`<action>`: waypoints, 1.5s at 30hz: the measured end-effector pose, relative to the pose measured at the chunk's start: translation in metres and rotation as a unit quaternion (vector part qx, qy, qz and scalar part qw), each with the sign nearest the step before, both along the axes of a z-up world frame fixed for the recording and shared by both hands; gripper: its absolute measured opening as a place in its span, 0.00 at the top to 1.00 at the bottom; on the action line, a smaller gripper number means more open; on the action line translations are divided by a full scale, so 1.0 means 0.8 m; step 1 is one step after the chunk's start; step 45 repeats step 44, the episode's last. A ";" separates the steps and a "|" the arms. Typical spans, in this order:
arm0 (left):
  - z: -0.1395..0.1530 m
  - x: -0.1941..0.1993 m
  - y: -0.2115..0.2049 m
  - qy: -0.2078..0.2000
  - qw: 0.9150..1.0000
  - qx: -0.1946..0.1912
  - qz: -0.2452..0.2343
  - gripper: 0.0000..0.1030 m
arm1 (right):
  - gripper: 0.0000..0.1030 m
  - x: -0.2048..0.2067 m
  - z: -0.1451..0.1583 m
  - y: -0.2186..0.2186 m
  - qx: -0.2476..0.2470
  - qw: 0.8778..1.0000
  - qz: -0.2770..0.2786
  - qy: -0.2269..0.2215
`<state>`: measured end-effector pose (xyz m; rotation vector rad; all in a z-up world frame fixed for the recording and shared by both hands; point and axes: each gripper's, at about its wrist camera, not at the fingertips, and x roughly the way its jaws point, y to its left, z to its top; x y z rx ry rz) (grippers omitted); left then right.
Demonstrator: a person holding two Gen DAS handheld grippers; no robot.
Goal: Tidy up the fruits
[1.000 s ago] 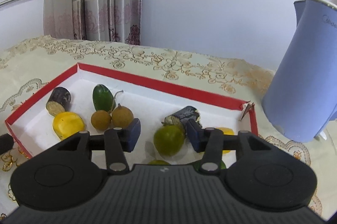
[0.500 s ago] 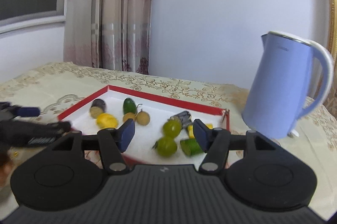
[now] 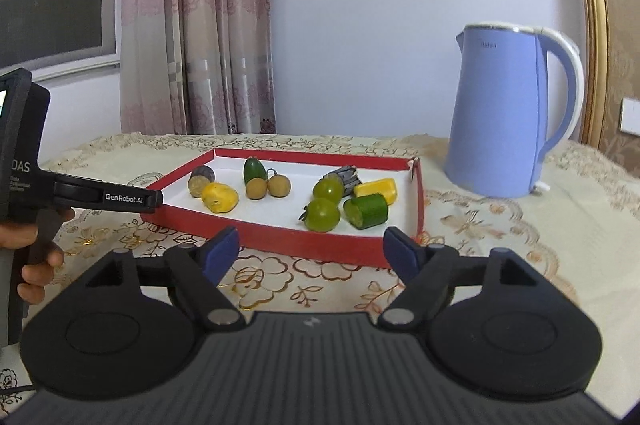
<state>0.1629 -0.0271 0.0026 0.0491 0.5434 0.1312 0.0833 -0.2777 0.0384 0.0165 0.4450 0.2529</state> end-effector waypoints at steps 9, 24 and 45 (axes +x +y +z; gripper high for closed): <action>0.002 -0.006 -0.007 -0.012 1.000 0.014 -0.004 0.05 | 0.18 -0.002 -0.007 -0.004 0.001 1.000 0.005 0.001; 0.004 -0.005 -0.004 -0.008 1.000 0.000 -0.007 0.03 | 0.05 -0.007 -0.006 0.004 -0.026 1.000 0.008 -0.010; 0.008 -0.011 -0.012 -0.025 0.999 0.023 -0.012 0.00 | 0.00 -0.009 -0.006 0.017 -0.061 0.998 0.032 0.007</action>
